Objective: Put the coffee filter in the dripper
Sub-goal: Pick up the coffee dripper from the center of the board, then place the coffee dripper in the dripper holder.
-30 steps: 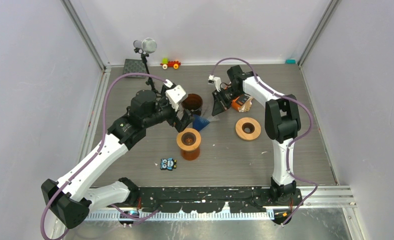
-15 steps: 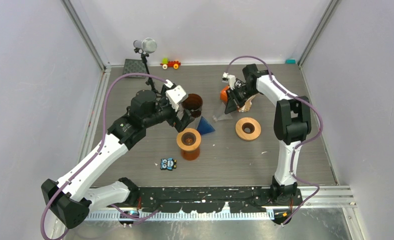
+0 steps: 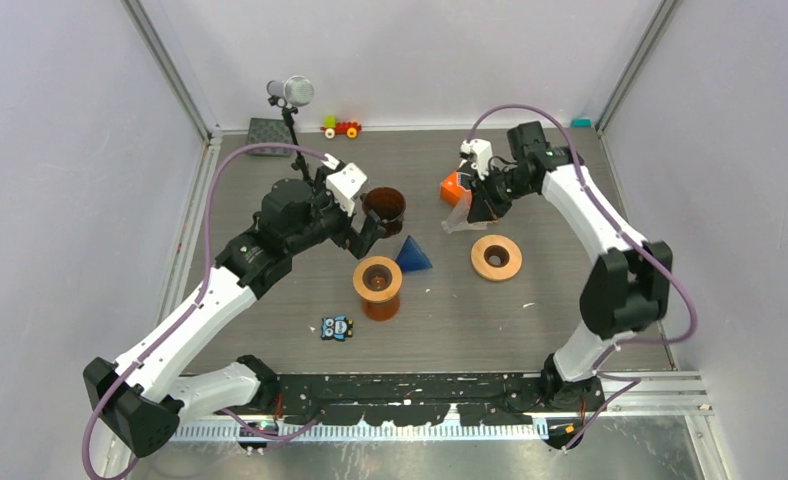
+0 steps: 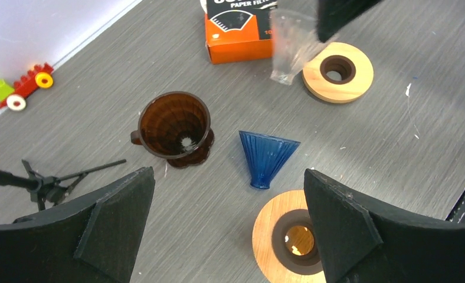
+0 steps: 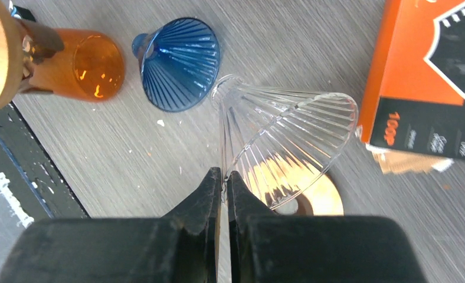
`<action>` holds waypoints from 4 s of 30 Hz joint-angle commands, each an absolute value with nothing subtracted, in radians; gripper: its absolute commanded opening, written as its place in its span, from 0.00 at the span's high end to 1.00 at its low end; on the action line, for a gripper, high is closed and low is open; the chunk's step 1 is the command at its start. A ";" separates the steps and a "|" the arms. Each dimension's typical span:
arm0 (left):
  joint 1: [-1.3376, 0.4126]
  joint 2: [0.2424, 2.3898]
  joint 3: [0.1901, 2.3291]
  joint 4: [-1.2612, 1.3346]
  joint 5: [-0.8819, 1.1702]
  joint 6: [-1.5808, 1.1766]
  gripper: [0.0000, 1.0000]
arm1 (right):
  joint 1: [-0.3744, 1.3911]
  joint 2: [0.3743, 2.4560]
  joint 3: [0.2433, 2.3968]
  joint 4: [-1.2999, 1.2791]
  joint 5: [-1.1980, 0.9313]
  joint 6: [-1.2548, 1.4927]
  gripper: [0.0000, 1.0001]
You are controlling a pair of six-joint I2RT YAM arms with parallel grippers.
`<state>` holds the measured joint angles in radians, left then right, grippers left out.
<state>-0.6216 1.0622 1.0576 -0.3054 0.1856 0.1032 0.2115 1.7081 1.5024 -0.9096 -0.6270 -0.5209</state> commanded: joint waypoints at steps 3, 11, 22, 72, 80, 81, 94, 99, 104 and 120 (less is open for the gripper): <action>-0.581 1.106 1.152 -0.358 0.111 -0.035 0.00 | 0.327 1.405 1.363 -0.824 -0.466 -0.564 1.00; -0.532 1.144 1.264 -0.535 0.195 -0.142 0.02 | 0.658 1.241 1.361 -0.868 -0.178 -0.653 1.00; -0.488 1.233 1.408 -0.637 0.438 -0.196 0.11 | 1.009 1.277 1.426 -0.920 0.092 -0.802 0.99; -0.552 1.521 1.615 -0.927 0.523 0.063 0.60 | 1.259 1.530 1.699 -1.074 0.305 -0.884 0.99; -0.557 1.520 1.611 -0.927 0.523 0.063 0.74 | 1.267 1.537 1.701 -1.075 0.311 -0.884 0.99; -0.557 1.518 1.610 -0.926 0.524 0.064 0.75 | 1.266 1.539 1.701 -1.076 0.311 -0.884 0.99; -0.558 1.441 1.533 -0.911 0.494 0.078 1.00 | 1.285 1.573 1.718 -1.088 0.307 -0.878 1.00; -0.558 1.403 1.477 -0.883 0.479 0.089 1.00 | 1.292 1.588 1.712 -1.082 0.306 -0.873 0.99; -0.558 1.362 1.410 -0.820 0.482 0.096 1.00 | 1.298 1.607 1.713 -1.079 0.313 -0.871 1.00; -0.558 1.298 1.269 -0.673 0.470 0.140 1.00 | 1.301 1.644 1.710 -1.075 0.333 -0.878 0.99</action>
<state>-0.5560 1.3231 1.2892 -0.7357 0.4896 0.0971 1.2995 1.6459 1.6646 -1.1057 0.2878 -0.8631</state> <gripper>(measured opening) 0.026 0.101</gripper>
